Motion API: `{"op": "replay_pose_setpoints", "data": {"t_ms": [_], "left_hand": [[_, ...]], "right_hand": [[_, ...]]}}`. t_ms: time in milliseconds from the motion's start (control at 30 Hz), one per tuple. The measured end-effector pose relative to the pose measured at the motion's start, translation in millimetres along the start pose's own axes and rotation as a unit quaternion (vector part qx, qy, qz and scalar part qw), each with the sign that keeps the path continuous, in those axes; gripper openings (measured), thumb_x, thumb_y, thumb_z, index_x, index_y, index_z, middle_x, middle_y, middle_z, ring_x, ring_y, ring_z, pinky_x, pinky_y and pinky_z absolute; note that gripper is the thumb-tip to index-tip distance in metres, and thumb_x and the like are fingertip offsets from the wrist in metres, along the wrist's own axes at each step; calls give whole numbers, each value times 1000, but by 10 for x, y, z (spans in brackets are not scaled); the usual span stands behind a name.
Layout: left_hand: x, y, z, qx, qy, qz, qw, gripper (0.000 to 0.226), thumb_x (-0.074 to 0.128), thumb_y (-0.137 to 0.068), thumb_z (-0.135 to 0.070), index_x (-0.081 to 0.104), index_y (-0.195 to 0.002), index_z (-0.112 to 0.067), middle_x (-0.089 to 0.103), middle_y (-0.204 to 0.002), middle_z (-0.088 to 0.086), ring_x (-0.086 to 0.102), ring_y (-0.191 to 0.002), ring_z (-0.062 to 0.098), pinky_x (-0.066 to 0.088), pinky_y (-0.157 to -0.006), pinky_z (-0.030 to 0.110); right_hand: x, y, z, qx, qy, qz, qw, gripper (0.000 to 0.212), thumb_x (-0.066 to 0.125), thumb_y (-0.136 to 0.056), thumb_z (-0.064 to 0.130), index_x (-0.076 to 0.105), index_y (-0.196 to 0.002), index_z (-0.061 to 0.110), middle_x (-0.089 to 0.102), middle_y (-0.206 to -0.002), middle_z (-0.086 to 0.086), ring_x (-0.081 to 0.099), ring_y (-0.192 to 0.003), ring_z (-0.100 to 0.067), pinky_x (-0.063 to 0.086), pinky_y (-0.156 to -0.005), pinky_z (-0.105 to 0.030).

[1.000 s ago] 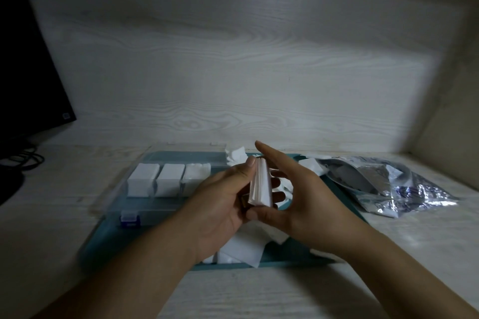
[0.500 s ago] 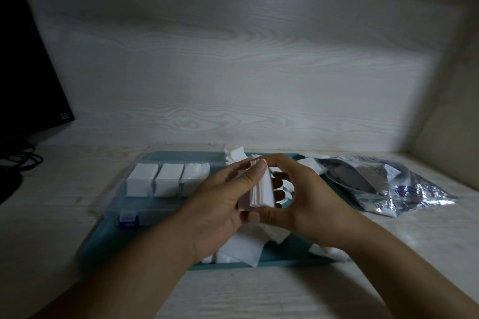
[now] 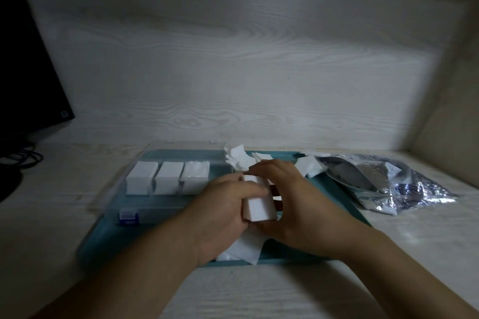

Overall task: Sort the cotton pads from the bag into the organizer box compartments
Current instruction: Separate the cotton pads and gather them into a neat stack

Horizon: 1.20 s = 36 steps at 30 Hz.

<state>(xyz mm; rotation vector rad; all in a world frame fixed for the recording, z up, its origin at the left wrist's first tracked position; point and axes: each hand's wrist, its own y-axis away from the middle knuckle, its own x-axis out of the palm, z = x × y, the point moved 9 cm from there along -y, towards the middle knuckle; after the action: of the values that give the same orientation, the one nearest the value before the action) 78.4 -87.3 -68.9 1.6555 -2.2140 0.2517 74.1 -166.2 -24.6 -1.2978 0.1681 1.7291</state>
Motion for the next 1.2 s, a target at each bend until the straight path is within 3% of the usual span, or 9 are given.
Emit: {"op": "replay_pose_setpoints", "data": {"t_ms": [200,300,500,700,867,933,1033,1100,1200], "left_hand": [[4,16,64,4,-27,-18,999,38,68,-71,-10,69,-109,-8,74,-103,17,72,-91,24,60,-73,35],[-16,34,93,2,-30,-53,998,17,63,-87,-5,70,-102,-11,74,-96,14,70,-87,24,56,-70,35],[-88,50,58,24,-107,-118,987,35,62,-92,-13,78,-66,-30,76,-79,7,73,-77,18,54,-90,46],[-96,70,19,37,-128,-130,983,36,62,-92,-11,78,-71,-35,77,-81,4,71,-91,24,53,-94,49],[-73,87,-129,105,-116,-134,979,26,56,-97,-9,73,-85,-24,76,-80,2,72,-77,14,57,-73,37],[-123,76,-194,121,-87,-140,979,30,51,-99,-7,69,-100,-30,75,-80,2,70,-68,15,54,-60,32],[-258,40,-225,100,-56,-144,983,28,48,-100,-5,67,-106,-26,67,-77,10,57,-55,19,45,-46,29],[-297,26,-222,81,-37,-141,986,18,49,-100,-7,65,-104,-15,64,-74,11,53,-51,19,38,-39,24],[-317,13,-190,56,0,-149,987,13,55,-98,-18,65,-102,-11,64,-70,10,50,-46,18,32,-34,20]], "right_hand": [[-10,-4,15,-11,-26,-12,1000,70,85,-68,25,49,-128,26,45,-120,12,48,-114,-13,49,-92,-38],[15,3,53,-24,-23,-13,999,77,87,-67,28,47,-132,26,43,-129,13,44,-122,-12,47,-97,-37],[29,10,125,-58,26,-34,997,89,84,-70,32,39,-145,19,36,-145,7,33,-136,-11,39,-108,-35],[4,7,115,-83,26,-78,993,62,74,-73,33,50,-128,17,44,-130,6,43,-122,-14,47,-96,-36],[-51,19,139,-74,-14,-81,994,68,65,-76,44,45,-137,22,42,-136,8,40,-129,-11,45,-101,-32],[-149,22,21,-27,-76,-74,994,73,73,-79,41,38,-143,30,43,-139,13,41,-131,-5,39,-105,-23],[-444,15,-426,63,-131,-147,979,55,66,-84,36,48,-136,36,55,-131,17,51,-122,0,42,-102,-25],[-573,44,-757,139,-98,-197,965,39,64,-90,30,58,-129,29,63,-121,10,58,-112,-6,49,-97,-31],[-468,80,-1006,222,17,-145,964,37,58,-96,28,55,-133,23,58,-131,0,55,-107,-11,46,-92,-28]]}}
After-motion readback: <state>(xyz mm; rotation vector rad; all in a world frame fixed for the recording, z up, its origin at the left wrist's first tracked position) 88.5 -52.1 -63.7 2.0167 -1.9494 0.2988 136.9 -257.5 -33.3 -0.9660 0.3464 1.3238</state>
